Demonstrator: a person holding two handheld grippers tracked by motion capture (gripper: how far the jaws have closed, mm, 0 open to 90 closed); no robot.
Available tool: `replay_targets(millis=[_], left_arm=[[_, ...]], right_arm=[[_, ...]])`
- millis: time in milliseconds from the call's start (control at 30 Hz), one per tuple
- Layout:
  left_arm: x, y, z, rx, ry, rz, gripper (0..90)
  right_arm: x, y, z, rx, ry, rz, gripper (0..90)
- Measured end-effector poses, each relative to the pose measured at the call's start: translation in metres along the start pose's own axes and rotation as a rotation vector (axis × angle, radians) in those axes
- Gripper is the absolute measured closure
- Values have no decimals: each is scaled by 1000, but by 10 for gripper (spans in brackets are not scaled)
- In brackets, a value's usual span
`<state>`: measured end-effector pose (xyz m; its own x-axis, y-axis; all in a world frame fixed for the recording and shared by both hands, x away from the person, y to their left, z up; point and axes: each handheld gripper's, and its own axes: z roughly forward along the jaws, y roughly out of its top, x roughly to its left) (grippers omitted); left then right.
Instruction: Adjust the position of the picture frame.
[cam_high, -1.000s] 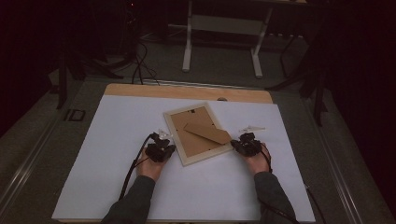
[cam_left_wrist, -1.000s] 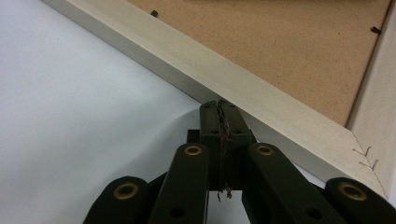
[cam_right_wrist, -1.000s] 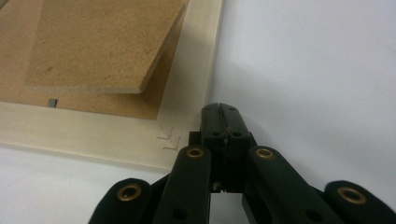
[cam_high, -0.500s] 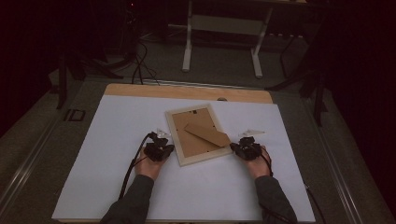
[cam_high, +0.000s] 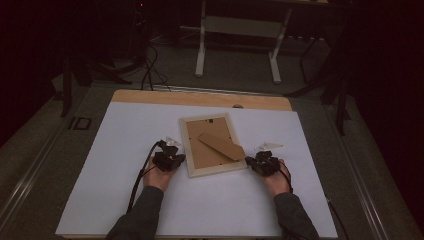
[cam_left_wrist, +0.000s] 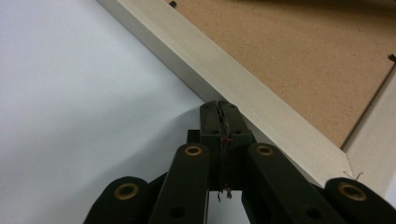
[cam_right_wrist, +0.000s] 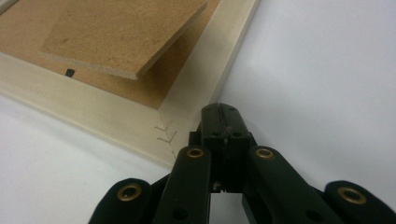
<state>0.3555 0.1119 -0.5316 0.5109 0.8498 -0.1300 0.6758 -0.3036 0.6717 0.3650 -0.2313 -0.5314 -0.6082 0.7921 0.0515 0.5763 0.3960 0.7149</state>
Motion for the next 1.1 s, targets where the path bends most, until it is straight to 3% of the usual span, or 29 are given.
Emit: replay_targets(millis=[300,700,1100], left_arm=[[5,2,1,1,6,-16,900],[11,4,0,8,21,-25,900],[11,2,-7,-7,14,-7,900]], right_arm=[[7,-6,-3,-14,22,18,900],[21,-13,-9,-10,49,-11,900],[31,-18,-12,-7,77,-23,900]])
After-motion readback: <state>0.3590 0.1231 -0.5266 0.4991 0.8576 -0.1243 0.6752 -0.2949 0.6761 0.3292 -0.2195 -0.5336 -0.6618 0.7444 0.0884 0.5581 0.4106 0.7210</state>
